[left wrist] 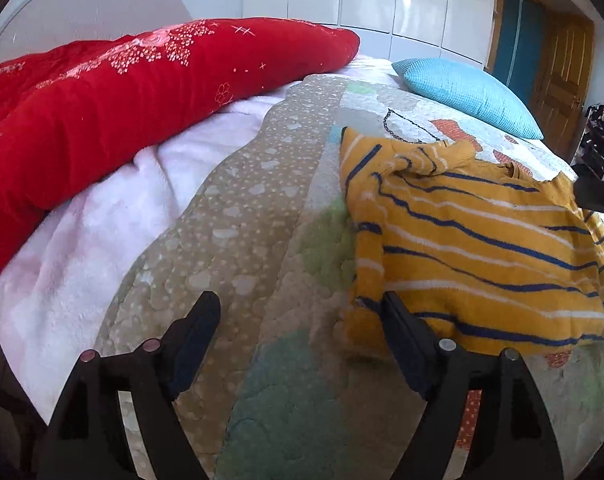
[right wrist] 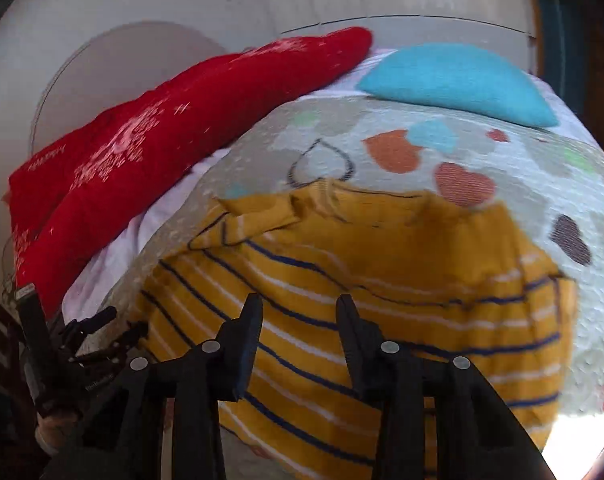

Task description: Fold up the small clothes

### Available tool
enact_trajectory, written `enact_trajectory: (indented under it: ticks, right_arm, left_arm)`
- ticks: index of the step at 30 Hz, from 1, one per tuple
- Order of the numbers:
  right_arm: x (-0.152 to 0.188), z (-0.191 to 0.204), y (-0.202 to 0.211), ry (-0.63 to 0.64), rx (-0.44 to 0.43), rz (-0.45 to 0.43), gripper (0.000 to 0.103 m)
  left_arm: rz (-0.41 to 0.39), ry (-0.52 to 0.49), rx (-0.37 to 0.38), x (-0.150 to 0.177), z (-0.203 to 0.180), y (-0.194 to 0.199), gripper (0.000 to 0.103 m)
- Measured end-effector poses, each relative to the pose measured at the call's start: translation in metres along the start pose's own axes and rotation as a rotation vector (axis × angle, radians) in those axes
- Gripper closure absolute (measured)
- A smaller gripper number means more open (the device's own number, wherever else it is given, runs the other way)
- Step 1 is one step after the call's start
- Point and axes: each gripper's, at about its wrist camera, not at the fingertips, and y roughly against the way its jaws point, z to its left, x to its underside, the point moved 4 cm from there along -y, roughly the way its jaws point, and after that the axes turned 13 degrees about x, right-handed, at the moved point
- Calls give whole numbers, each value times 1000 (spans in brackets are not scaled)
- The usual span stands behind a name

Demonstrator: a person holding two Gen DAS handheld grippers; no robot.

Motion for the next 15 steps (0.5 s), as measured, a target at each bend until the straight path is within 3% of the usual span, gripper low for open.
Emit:
enact_trajectory:
  ticks: [3,6,15]
  right_arm:
    - [-17,44,-54,88,11,69,62]
    - [-29,71,-110,169,114,149,62]
    - [-77,132,-173,285,214,92,61]
  left_arm:
    - [-48,56,53,7,11,-5,13]
    - [-60,61,71,8,12,-5,12]
    - [-79,45,62,10,9,-6,11]
